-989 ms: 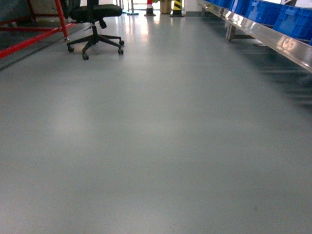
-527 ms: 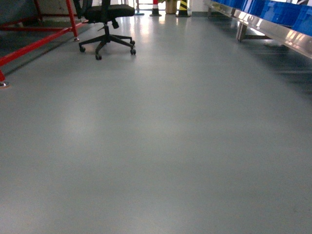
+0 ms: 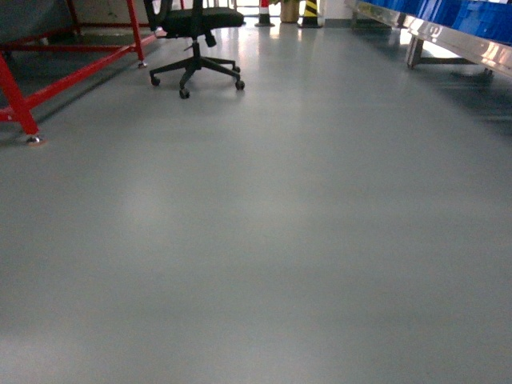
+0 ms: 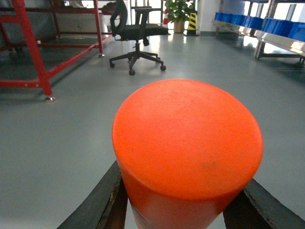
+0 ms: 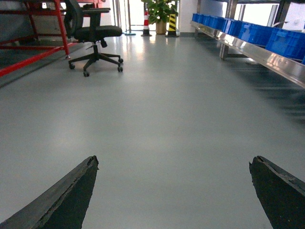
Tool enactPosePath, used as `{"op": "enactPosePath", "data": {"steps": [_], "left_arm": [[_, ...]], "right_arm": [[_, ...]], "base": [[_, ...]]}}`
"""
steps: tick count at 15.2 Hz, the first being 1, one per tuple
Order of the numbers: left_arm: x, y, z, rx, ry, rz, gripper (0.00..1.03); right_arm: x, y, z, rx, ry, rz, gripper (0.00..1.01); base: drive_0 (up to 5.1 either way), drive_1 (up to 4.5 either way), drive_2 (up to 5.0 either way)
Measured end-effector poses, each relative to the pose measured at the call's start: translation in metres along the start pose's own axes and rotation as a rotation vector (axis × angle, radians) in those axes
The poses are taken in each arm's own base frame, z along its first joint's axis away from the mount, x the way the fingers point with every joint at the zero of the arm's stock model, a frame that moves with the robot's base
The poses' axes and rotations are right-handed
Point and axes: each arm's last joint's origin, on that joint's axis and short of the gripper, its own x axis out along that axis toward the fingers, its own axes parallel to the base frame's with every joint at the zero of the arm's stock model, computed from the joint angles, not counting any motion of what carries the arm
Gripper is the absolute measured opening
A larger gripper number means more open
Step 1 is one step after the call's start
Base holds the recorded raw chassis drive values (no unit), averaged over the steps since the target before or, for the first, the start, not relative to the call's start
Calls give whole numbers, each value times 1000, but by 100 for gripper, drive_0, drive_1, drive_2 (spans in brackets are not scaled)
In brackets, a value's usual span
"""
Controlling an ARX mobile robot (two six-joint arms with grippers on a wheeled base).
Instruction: Pick capacitor and pack into box
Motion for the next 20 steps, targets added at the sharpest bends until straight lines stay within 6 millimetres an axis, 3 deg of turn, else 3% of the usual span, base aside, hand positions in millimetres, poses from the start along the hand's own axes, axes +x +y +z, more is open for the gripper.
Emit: {"op": "enactPosePath", "data": {"steps": [20], "left_arm": [[0, 0, 0, 0, -2, 0, 44]], "right_arm": [[0, 0, 0, 0, 0, -2, 98]], "base": [[-496, 245, 245]]}}
